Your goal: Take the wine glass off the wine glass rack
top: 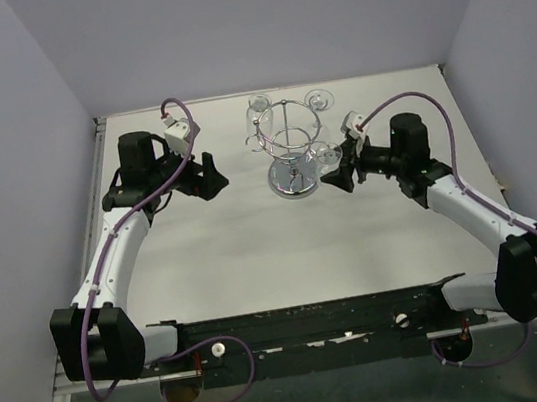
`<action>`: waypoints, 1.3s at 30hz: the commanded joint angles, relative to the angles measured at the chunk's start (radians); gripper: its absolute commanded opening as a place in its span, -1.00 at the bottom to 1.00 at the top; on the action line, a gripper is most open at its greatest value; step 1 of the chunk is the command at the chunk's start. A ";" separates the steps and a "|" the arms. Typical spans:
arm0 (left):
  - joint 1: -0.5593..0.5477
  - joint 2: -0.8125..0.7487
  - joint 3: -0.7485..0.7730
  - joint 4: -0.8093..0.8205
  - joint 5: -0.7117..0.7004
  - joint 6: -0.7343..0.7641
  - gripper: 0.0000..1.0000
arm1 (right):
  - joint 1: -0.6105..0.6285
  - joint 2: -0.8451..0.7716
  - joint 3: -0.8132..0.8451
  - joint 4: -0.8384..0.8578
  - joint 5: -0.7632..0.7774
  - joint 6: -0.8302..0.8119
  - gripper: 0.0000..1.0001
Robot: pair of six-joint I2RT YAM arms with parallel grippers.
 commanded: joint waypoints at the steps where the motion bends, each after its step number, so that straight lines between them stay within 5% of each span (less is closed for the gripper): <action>1: -0.003 -0.014 -0.026 0.035 0.017 -0.001 0.98 | 0.002 -0.052 0.009 -0.010 -0.019 -0.010 -0.07; 9: -0.003 -0.036 -0.035 0.019 -0.006 -0.001 0.97 | 0.002 -0.104 0.000 -0.090 -0.022 -0.031 -0.14; 16: -0.009 -0.146 -0.029 -0.037 -0.121 0.218 0.97 | 0.002 -0.184 -0.040 -0.238 -0.020 -0.039 -0.21; 23: -0.093 -0.229 -0.087 -0.222 -0.090 0.522 0.82 | 0.002 -0.198 -0.022 -0.372 -0.063 0.007 -0.66; 29: -0.216 -0.370 -0.259 -0.218 -0.037 0.709 0.88 | 0.002 -0.116 0.012 -0.406 -0.106 0.113 -0.94; 39: -0.493 -0.448 -0.438 0.049 -0.176 0.559 0.84 | 0.002 -0.021 0.062 -0.541 -0.281 0.194 -0.99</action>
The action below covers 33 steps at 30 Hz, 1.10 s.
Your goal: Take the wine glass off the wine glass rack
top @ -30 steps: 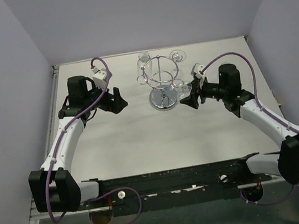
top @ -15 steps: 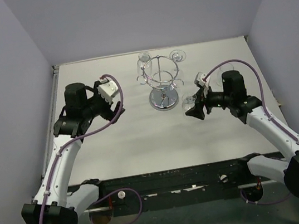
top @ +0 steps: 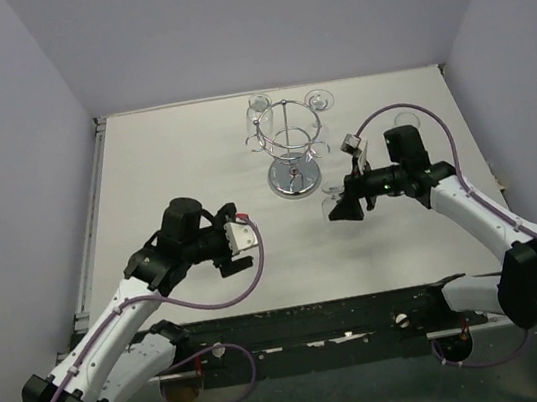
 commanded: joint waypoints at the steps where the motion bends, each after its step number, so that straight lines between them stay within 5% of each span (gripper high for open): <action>1: -0.134 -0.037 -0.079 0.226 -0.095 -0.116 0.83 | 0.002 0.046 0.060 -0.093 -0.175 0.058 -0.99; 9: -0.188 0.075 -0.127 0.476 -0.034 -0.395 0.64 | 0.002 0.096 -0.108 0.069 -0.310 0.289 -0.95; 18: -0.271 0.219 -0.216 0.821 0.026 -0.371 0.61 | 0.002 0.168 -0.293 0.374 -0.332 0.709 -0.99; 21: -0.335 0.219 -0.268 0.928 -0.035 -0.360 0.70 | 0.001 0.209 -0.271 0.315 -0.223 0.785 -0.99; 25: -0.377 0.196 -0.304 0.973 -0.049 -0.322 0.83 | 0.001 0.261 -0.285 0.344 -0.160 0.999 -0.99; 33: -0.502 0.250 -0.264 1.016 -0.185 -0.322 0.78 | -0.002 0.327 -0.316 0.406 -0.137 1.159 -0.99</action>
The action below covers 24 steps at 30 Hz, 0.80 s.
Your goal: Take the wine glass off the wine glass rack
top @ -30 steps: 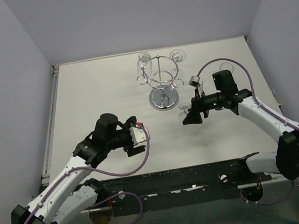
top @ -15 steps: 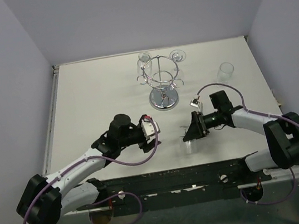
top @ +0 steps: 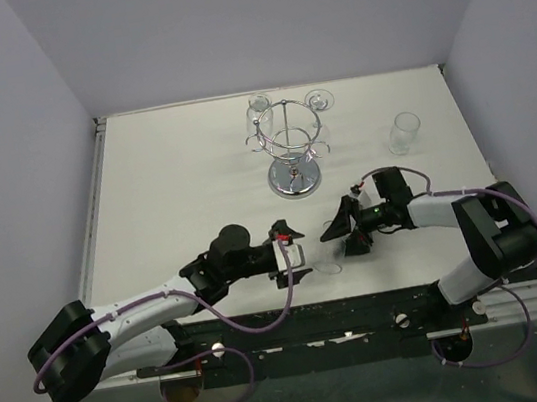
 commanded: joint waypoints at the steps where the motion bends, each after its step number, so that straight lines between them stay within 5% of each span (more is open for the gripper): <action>1: -0.098 0.027 0.020 0.125 -0.121 0.058 0.75 | -0.008 0.041 -0.015 0.058 -0.009 0.175 -0.99; 16: -0.137 0.264 0.077 0.242 -0.337 0.265 0.38 | -0.045 0.134 0.073 -0.044 -0.029 0.307 -0.99; 19: -0.137 0.294 0.094 0.263 -0.348 0.311 0.04 | -0.047 0.134 0.064 -0.044 -0.029 0.313 -0.99; 21: -0.137 0.304 0.105 0.270 -0.367 0.336 -0.40 | -0.048 0.134 0.054 -0.040 -0.029 0.325 -0.99; 24: -0.137 0.310 0.103 0.268 -0.353 0.368 -0.67 | -0.048 0.143 0.051 -0.038 -0.024 0.331 -0.99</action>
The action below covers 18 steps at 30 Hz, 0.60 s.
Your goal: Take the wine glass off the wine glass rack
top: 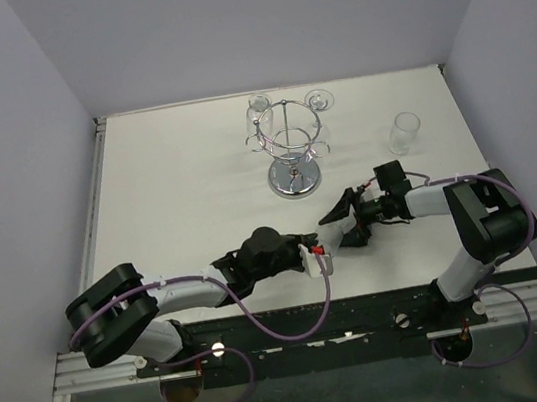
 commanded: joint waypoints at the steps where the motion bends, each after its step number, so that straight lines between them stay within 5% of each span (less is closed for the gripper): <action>1: 0.001 0.009 0.030 0.065 -0.015 0.080 -0.69 | -0.001 0.028 -0.007 -0.051 -0.025 0.048 -0.99; 8: 0.001 0.063 0.030 0.129 0.027 0.047 -1.00 | -0.002 0.047 0.014 -0.059 -0.018 0.042 -0.99; 10: 0.001 0.077 0.039 0.163 0.018 0.047 -1.00 | -0.001 0.041 0.022 -0.082 -0.007 0.028 -0.67; 14: 0.001 0.077 0.041 0.191 0.001 0.054 -1.00 | 0.001 0.032 0.028 -0.106 0.008 0.021 0.31; 18: 0.003 0.064 0.042 0.206 -0.021 0.034 -1.00 | -0.001 0.030 0.046 -0.134 0.017 -0.001 0.81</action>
